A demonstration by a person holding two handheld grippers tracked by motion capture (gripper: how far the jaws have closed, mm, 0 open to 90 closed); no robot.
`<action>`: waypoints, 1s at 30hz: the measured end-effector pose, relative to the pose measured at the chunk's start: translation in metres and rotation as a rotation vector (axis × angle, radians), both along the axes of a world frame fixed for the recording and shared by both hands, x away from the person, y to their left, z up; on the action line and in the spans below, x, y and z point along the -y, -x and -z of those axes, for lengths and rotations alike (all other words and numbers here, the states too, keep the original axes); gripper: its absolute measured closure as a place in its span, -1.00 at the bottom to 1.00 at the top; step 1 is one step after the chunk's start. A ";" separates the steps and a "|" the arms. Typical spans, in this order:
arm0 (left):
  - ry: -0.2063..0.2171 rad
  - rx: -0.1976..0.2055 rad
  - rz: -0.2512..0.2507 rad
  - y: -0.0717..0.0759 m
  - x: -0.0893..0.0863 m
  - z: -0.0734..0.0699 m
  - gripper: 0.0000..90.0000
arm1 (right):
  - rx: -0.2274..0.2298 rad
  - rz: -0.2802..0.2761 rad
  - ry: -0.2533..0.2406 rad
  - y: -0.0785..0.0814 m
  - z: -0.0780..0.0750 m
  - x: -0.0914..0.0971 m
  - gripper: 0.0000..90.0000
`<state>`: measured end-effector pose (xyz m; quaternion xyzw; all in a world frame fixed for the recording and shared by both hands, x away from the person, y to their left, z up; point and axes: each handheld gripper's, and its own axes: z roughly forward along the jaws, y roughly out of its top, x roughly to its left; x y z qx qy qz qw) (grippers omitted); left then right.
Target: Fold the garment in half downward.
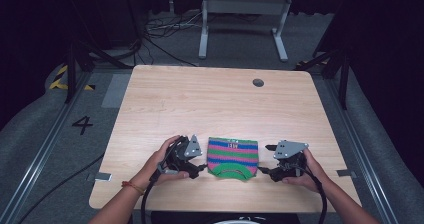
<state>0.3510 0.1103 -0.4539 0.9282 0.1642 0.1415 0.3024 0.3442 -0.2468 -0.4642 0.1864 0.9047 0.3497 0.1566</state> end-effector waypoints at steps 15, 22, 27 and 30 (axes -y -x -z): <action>-0.106 0.040 -0.066 0.017 -0.041 0.001 -0.56 | 0.009 0.103 0.044 0.015 -0.005 0.044 -0.53; -0.076 0.014 -0.119 0.019 -0.059 0.008 -0.56 | 0.005 0.146 0.045 0.018 -0.002 0.071 -0.53; -0.046 0.002 -0.160 0.021 -0.076 0.009 -0.56 | -0.006 0.184 0.015 0.022 0.004 0.094 -0.54; -0.030 -0.003 -0.195 0.021 -0.088 0.010 -0.57 | -0.019 0.207 0.002 0.027 0.010 0.110 -0.56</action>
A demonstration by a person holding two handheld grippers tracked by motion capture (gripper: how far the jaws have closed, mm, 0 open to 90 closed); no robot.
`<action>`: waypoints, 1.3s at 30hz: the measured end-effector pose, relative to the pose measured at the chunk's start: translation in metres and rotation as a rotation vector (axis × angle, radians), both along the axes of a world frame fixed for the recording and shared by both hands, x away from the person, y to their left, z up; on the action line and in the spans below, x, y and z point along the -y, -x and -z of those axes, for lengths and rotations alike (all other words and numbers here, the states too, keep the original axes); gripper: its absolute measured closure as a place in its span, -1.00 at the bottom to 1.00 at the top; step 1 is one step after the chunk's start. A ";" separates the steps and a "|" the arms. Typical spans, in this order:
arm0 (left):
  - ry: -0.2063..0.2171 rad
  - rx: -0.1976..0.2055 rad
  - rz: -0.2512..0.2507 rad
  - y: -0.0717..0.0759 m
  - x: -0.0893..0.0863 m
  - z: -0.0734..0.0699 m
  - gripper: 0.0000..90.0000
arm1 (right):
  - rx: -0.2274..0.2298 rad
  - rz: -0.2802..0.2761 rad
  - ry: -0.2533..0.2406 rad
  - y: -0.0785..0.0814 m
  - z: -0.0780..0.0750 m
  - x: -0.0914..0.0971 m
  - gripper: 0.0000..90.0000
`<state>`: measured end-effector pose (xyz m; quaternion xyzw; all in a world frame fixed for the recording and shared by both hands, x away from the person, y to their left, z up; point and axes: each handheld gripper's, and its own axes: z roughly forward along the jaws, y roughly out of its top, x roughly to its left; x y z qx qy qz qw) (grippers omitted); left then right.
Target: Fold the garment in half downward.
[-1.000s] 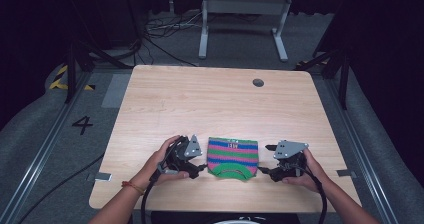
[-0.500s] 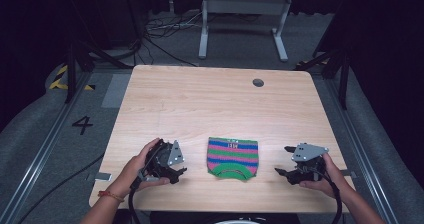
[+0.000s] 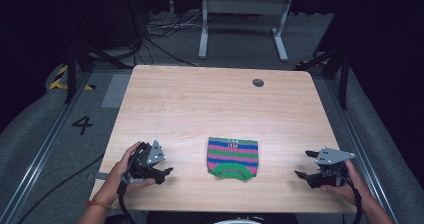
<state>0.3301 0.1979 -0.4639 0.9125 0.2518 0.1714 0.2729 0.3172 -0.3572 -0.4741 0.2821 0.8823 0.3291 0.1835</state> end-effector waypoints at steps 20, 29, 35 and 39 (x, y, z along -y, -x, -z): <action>0.171 -0.079 -0.124 0.018 -0.083 0.028 -0.59 | -0.058 0.154 -0.122 0.016 0.025 0.052 -0.60; 0.216 -0.105 -0.148 0.018 -0.089 0.036 -0.65 | -0.070 0.211 -0.165 0.020 0.030 0.062 -0.61; 0.208 -0.100 -0.155 0.019 -0.089 0.036 -0.66 | -0.088 0.215 -0.147 0.020 0.031 0.061 -0.65; 0.209 -0.096 -0.173 0.020 -0.087 0.036 -0.67 | -0.089 0.215 -0.147 0.020 0.031 0.061 -0.65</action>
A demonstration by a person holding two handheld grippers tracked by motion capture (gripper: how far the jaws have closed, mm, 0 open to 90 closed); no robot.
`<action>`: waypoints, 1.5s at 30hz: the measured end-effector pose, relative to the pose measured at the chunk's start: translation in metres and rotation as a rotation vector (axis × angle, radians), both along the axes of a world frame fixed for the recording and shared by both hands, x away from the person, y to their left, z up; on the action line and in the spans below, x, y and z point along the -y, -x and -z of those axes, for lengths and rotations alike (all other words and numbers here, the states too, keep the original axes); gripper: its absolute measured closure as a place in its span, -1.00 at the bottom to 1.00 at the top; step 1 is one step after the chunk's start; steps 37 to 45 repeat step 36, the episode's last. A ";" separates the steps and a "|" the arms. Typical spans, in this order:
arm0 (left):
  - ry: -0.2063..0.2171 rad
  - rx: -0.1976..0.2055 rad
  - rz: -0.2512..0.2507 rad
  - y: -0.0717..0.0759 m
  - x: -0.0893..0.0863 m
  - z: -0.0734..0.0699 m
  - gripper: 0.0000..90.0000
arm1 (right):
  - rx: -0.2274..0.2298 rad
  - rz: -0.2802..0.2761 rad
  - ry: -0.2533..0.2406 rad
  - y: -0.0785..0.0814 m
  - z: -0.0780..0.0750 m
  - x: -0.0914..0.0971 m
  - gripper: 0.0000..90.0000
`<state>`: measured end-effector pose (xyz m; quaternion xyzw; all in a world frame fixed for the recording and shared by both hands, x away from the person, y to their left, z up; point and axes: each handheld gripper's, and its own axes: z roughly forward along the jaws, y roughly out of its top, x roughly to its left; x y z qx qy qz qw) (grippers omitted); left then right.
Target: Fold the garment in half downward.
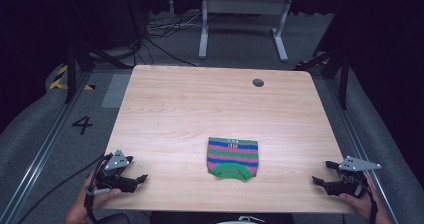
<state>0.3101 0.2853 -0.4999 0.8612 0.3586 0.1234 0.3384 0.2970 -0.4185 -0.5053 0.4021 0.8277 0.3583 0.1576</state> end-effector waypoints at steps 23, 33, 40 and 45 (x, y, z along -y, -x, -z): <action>-0.012 -0.011 -0.045 -0.002 0.006 0.001 -0.80 | 0.001 0.017 0.001 0.001 0.000 -0.001 -0.65; -0.027 -0.031 -0.070 -0.005 0.012 0.001 -1.00 | 0.001 0.017 0.002 0.001 0.000 -0.001 -0.65; -0.026 -0.030 -0.085 -0.005 0.014 0.002 -1.00 | 0.001 0.017 0.001 0.001 0.000 -0.001 -0.66; -0.026 -0.030 -0.085 -0.005 0.014 0.002 -1.00 | 0.001 0.017 0.001 0.001 0.000 -0.001 -0.66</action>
